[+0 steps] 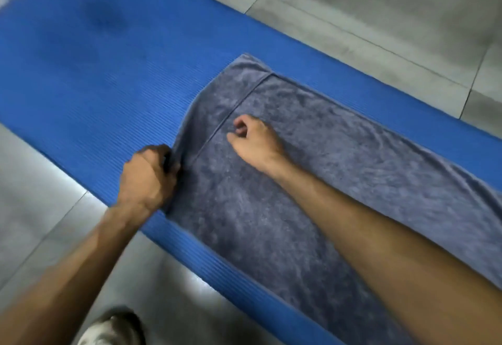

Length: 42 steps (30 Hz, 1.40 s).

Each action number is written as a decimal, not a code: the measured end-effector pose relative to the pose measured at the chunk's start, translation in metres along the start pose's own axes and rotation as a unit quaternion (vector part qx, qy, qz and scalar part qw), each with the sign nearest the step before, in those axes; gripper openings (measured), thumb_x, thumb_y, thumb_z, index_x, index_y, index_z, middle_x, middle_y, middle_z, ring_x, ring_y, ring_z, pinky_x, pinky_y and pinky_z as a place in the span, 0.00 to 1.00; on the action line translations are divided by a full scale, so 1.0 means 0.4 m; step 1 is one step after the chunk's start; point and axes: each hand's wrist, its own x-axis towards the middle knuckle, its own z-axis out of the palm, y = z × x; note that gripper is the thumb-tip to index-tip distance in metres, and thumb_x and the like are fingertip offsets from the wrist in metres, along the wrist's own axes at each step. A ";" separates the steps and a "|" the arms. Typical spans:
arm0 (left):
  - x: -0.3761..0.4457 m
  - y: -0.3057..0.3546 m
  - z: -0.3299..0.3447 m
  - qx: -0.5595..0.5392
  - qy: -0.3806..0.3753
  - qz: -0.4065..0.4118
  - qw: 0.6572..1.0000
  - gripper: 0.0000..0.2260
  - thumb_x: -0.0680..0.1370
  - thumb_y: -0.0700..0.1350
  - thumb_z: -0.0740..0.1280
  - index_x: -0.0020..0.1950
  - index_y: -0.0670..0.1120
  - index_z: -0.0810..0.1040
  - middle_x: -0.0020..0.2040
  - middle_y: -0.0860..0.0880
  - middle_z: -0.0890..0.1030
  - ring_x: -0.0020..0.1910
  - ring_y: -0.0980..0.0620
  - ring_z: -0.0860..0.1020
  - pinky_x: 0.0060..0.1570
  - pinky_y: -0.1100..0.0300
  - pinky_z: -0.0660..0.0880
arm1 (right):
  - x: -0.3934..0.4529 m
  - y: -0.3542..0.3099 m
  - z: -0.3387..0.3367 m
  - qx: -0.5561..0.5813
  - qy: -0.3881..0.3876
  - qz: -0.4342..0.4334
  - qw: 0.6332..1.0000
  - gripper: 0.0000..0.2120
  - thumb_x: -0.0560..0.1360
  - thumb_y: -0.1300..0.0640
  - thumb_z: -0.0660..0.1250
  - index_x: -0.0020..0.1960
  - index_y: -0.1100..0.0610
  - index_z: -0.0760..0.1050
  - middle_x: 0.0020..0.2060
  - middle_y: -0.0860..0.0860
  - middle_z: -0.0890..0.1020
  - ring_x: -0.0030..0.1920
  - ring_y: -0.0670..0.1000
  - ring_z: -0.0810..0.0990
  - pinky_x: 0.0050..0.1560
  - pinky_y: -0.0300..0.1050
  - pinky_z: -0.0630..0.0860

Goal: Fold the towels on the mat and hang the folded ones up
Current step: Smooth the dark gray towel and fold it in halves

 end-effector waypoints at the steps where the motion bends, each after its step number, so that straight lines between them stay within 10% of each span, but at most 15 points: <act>1: -0.030 0.039 -0.007 0.031 0.022 0.047 0.998 0.05 0.74 0.44 0.70 0.43 0.43 0.77 0.40 0.40 0.77 0.39 0.36 0.78 0.35 0.47 0.74 | 0.012 -0.017 -0.007 0.115 -0.004 0.023 0.993 0.21 0.75 0.50 0.69 0.67 0.50 0.71 0.63 0.50 0.77 0.64 0.51 0.75 0.60 0.43 0.72; 5: -0.163 0.191 -0.006 0.093 0.021 0.132 0.987 0.08 0.68 0.44 0.75 0.43 0.45 0.79 0.37 0.45 0.77 0.32 0.41 0.78 0.24 0.54 0.71 | 0.054 -0.049 -0.049 0.313 -0.047 0.058 0.947 0.34 0.72 0.52 0.73 0.74 0.44 0.63 0.73 0.48 0.67 0.70 0.46 0.67 0.70 0.43 0.65; 11: -0.292 0.309 0.074 0.075 -0.015 0.206 0.976 0.15 0.63 0.41 0.78 0.47 0.48 0.79 0.38 0.48 0.78 0.33 0.44 0.78 0.25 0.53 0.74 | 0.065 0.061 -0.120 0.261 0.123 0.132 0.948 0.20 0.73 0.61 0.68 0.65 0.52 0.75 0.58 0.52 0.81 0.51 0.51 0.81 0.52 0.43 0.78; 20: -0.518 0.525 0.200 -0.057 -0.037 0.362 0.930 0.20 0.66 0.45 0.57 0.57 0.48 0.72 0.46 0.50 0.73 0.36 0.48 0.78 0.21 0.61 0.72 | -0.242 0.416 -0.354 0.516 0.255 0.156 0.803 0.18 0.71 0.69 0.68 0.57 0.54 0.80 0.52 0.51 0.84 0.50 0.49 0.83 0.54 0.45 0.80; 33: -0.632 0.559 0.277 -0.063 -0.115 0.425 0.896 0.28 0.45 0.36 0.76 0.43 0.51 0.82 0.45 0.51 0.80 0.41 0.50 0.69 0.26 0.62 0.75 | -0.326 0.531 -0.457 0.492 0.156 0.211 0.830 0.18 0.74 0.63 0.71 0.63 0.59 0.76 0.57 0.55 0.81 0.51 0.48 0.80 0.48 0.41 0.78; 42: -0.681 0.619 0.243 -0.157 -0.046 0.502 0.849 0.07 0.75 0.42 0.60 0.47 0.51 0.76 0.54 0.52 0.73 0.44 0.52 0.71 0.24 0.61 0.68 | -0.445 0.606 -0.503 0.534 0.280 0.142 0.785 0.20 0.72 0.71 0.66 0.62 0.57 0.78 0.61 0.50 0.79 0.61 0.49 0.77 0.64 0.44 0.74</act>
